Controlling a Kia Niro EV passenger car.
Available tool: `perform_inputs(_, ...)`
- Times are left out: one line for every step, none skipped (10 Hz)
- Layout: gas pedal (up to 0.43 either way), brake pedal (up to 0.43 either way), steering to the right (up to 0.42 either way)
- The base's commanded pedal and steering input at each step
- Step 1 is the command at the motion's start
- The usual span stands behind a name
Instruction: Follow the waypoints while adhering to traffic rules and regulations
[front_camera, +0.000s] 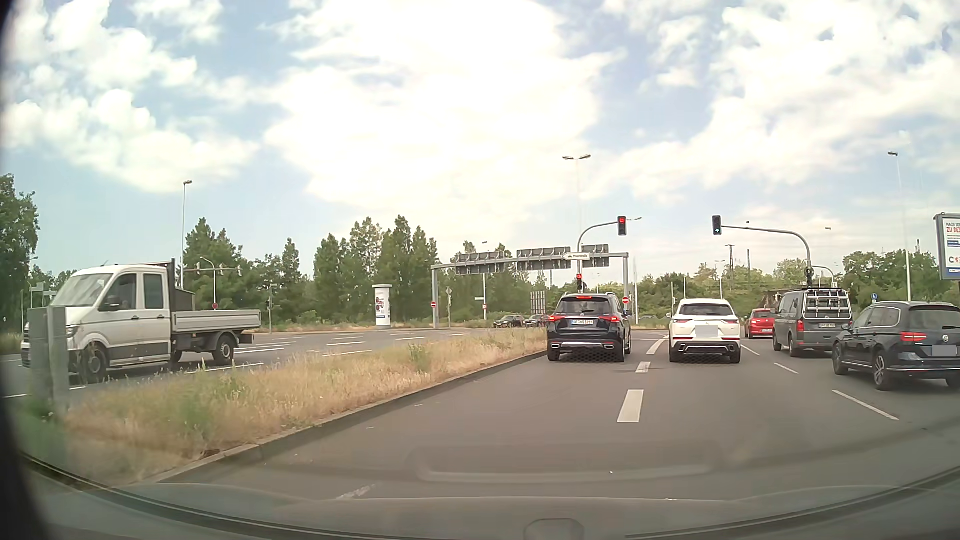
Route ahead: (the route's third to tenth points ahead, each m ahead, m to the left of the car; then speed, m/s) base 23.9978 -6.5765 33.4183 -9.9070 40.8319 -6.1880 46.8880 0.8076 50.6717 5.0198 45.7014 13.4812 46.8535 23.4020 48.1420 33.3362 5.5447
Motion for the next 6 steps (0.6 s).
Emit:
perform_inputs(0.0, 0.159, -0.013)
perform_inputs(0.0, 0.159, 0.005)
perform_inputs(0.0, 0.152, 0.024)
perform_inputs(0.0, 0.146, 0.033)
perform_inputs(0.0, 0.146, 0.038)
perform_inputs(0.0, 0.146, 0.038)
